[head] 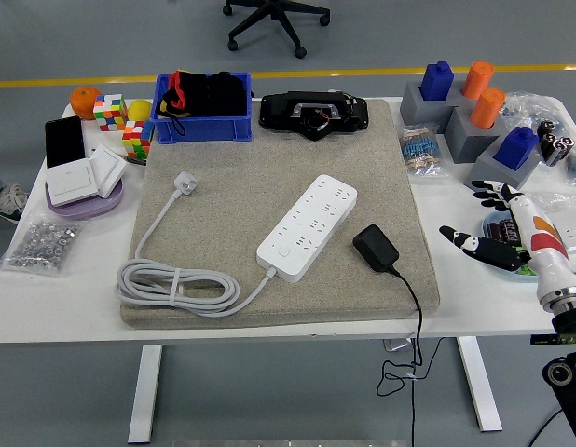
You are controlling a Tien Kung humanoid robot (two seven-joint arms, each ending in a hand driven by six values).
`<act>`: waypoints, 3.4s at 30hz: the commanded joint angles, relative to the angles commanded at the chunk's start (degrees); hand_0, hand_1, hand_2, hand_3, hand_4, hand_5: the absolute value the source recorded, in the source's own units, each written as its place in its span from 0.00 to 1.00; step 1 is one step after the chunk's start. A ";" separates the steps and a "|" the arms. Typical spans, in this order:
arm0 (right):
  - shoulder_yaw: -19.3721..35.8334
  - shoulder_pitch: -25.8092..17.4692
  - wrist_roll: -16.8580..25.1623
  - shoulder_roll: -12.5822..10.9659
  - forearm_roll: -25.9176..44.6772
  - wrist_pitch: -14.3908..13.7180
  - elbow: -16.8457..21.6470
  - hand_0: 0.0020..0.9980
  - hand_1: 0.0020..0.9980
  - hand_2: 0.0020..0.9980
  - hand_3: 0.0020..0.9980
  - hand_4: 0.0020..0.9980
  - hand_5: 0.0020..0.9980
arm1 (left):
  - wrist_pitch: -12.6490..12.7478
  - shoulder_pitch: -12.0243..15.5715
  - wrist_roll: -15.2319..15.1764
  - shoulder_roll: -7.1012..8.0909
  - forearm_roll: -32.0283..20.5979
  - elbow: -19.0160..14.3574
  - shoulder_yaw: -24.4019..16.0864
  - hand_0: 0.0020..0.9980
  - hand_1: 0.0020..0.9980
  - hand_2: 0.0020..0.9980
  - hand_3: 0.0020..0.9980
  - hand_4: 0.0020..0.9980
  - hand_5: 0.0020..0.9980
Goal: Press the white button,pick up the black plug,place it near the board,insert it into the board
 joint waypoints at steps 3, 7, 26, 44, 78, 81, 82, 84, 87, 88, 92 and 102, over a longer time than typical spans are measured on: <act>-1.29 0.42 -0.62 -0.12 0.05 0.62 -0.23 0.61 0.63 0.65 0.79 1.00 0.39 | 0.01 0.02 -0.01 0.00 0.01 0.00 -0.01 0.69 0.68 0.66 0.69 0.56 0.19; -5.36 1.73 -1.03 -0.59 0.92 1.19 -0.58 0.58 0.63 0.66 0.80 1.00 0.39 | 0.03 -0.01 0.01 -0.02 -0.04 0.00 -0.02 0.69 0.68 0.66 0.68 0.56 0.19; -19.41 10.17 -2.39 -1.57 2.35 3.24 -1.37 0.10 0.06 0.14 0.77 0.25 0.00 | 0.04 0.14 0.10 0.11 -0.06 0.00 -0.10 0.69 0.68 0.66 0.68 0.56 0.19; -31.47 17.14 -6.69 -2.12 -0.66 7.02 -8.08 0.00 0.00 0.04 0.67 0.30 0.00 | 0.03 0.22 0.14 0.15 -0.41 0.00 0.20 0.69 0.68 0.66 0.68 0.56 0.19; -39.61 30.29 -5.18 5.59 -1.84 5.38 -24.10 0.00 0.00 0.04 0.66 0.33 0.00 | -0.35 0.29 0.34 0.43 0.20 0.00 0.73 0.69 0.68 0.66 0.69 0.56 0.19; -39.15 30.93 -5.07 5.96 -2.15 5.28 -25.91 0.00 0.00 0.04 0.66 0.33 0.00 | -0.39 0.28 0.33 0.49 0.44 0.00 0.63 0.69 0.68 0.66 0.69 0.56 0.19; -38.96 31.06 -5.05 6.03 -2.23 5.26 -26.28 0.00 0.00 0.04 0.66 0.33 0.00 | -0.40 0.28 0.34 0.50 0.48 0.00 0.64 0.69 0.68 0.66 0.69 0.56 0.19; -38.82 31.15 -5.00 6.08 -2.31 5.22 -26.62 0.00 0.00 0.04 0.66 0.33 0.00 | -0.41 0.30 0.34 0.51 0.44 0.00 0.68 0.69 0.68 0.66 0.69 0.56 0.19; -39.06 31.24 -4.98 6.04 -2.29 5.25 -27.02 0.00 0.00 0.04 0.66 0.33 0.00 | -0.43 0.34 0.37 0.46 0.57 0.00 0.59 0.69 0.68 0.66 0.69 0.56 0.19; -39.14 31.24 -4.98 6.02 -2.26 5.26 -27.05 0.00 0.00 0.04 0.66 0.33 0.00 | -0.43 0.35 0.37 0.44 0.55 0.00 0.62 0.69 0.68 0.66 0.69 0.56 0.19; -39.75 31.08 -5.12 5.87 -2.01 5.47 -26.87 0.00 0.00 0.04 0.66 0.33 0.00 | -0.41 0.36 0.35 0.37 0.34 0.00 0.74 0.69 0.68 0.66 0.69 0.56 0.19; -39.23 31.12 -5.68 5.48 -1.60 5.88 -23.56 0.00 0.00 0.04 0.66 0.34 0.00 | -0.40 0.25 0.32 0.36 0.20 0.00 0.87 0.69 0.68 0.66 0.69 0.56 0.19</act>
